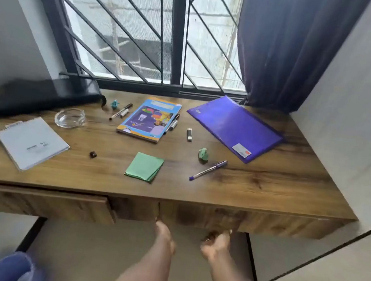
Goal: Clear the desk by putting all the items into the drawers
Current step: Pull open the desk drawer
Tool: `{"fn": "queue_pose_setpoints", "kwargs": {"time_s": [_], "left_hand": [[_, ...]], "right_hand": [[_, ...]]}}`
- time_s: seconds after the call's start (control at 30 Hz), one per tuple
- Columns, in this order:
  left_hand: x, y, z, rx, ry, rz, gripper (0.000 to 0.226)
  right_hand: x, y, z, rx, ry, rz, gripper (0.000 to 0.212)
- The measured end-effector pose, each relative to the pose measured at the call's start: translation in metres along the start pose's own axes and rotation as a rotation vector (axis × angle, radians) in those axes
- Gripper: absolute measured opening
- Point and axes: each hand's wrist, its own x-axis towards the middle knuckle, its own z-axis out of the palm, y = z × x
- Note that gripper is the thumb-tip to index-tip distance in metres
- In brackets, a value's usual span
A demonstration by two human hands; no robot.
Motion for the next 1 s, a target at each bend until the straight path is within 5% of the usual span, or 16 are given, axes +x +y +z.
{"fn": "queue_pose_setpoints", "kwargs": {"time_s": [0.2,0.33,0.43,0.67,1.0], "left_hand": [[0.033,-0.017,0.034,-0.178,0.064,-0.105,0.064],[0.063,-0.023,0.032,-0.277,0.050,-0.112,0.061],[0.062,-0.021,0.030,-0.368,0.040,-0.128,0.057],[0.054,-0.031,0.018,-0.405,-0.031,-0.092,0.066],[-0.013,-0.065,-0.033,-0.339,0.112,0.038,0.071]], "right_hand": [[0.096,-0.003,-0.002,-0.233,-0.043,-0.008,0.042],[0.098,-0.006,0.007,-0.079,-0.051,-0.091,0.018],[0.104,-0.003,0.011,0.134,-0.052,-0.082,0.046],[0.095,0.006,0.000,0.192,-0.039,-0.084,0.044],[0.026,0.029,-0.059,0.129,0.065,-0.135,0.048]]}}
